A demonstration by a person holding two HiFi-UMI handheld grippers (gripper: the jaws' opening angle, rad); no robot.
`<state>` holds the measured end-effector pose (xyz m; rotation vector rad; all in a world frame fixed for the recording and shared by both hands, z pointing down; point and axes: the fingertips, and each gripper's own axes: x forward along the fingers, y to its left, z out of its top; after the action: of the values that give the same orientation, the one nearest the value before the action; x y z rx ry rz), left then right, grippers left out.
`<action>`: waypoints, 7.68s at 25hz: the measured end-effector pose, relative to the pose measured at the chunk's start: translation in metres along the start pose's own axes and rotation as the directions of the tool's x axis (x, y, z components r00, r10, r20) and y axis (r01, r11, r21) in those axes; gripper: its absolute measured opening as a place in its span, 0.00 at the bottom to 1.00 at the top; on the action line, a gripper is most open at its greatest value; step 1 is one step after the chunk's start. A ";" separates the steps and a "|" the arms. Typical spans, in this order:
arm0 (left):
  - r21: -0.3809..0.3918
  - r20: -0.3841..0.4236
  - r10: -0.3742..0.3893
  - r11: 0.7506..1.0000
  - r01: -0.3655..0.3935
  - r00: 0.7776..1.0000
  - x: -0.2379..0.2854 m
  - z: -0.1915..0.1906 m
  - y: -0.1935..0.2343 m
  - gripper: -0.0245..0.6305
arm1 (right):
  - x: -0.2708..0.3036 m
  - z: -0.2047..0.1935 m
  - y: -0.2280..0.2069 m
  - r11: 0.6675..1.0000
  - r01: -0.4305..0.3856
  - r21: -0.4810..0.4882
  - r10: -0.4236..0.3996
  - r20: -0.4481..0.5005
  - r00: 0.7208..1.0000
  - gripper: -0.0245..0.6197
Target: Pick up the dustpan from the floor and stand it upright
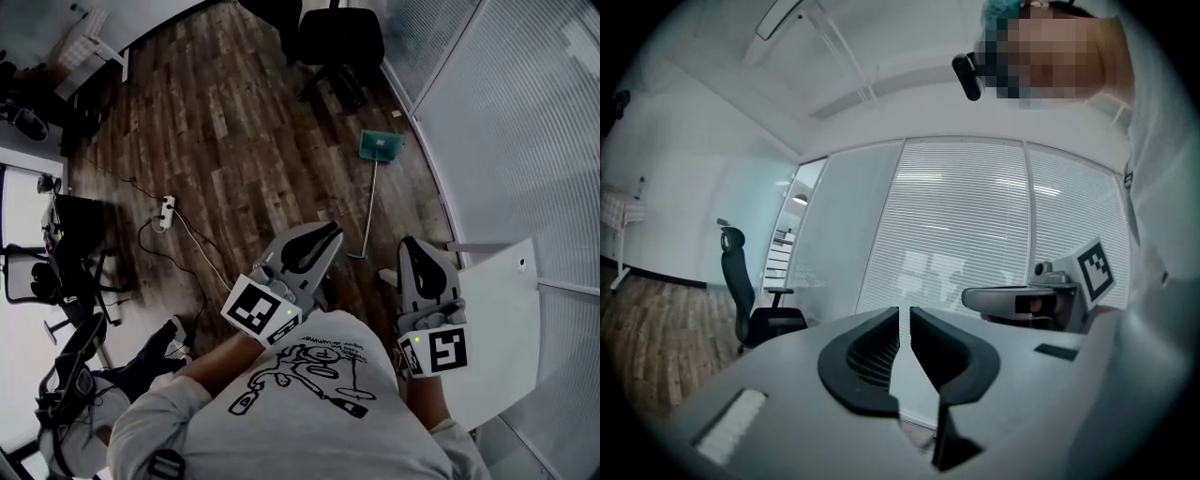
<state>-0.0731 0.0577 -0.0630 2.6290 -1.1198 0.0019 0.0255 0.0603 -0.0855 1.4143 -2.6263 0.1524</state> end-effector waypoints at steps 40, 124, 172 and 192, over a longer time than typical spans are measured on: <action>-0.033 -0.124 -0.084 0.996 0.081 0.989 0.076 -0.059 0.038 0.08 | 0.056 -0.062 -0.065 0.991 0.126 0.051 -0.121 -0.090 0.989 0.05; -0.079 -0.506 -0.417 0.894 0.441 0.755 0.202 -0.796 0.140 0.15 | 0.174 -0.869 -0.124 0.970 0.137 0.202 -0.005 -0.546 0.838 0.16; -0.028 -0.738 -0.575 0.550 0.835 0.354 0.185 -1.198 0.138 0.24 | 0.228 -1.203 -0.191 0.956 0.234 0.179 -0.055 -0.670 0.740 0.22; 0.018 -0.731 -0.582 0.506 0.863 0.357 0.190 -1.183 0.143 0.12 | 0.234 -1.209 -0.179 0.939 0.222 0.263 0.011 -0.667 0.745 0.22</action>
<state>0.0871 0.1351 1.1306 2.8201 0.4589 0.9906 0.1542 -0.0340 1.1490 1.2685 -1.9678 0.9355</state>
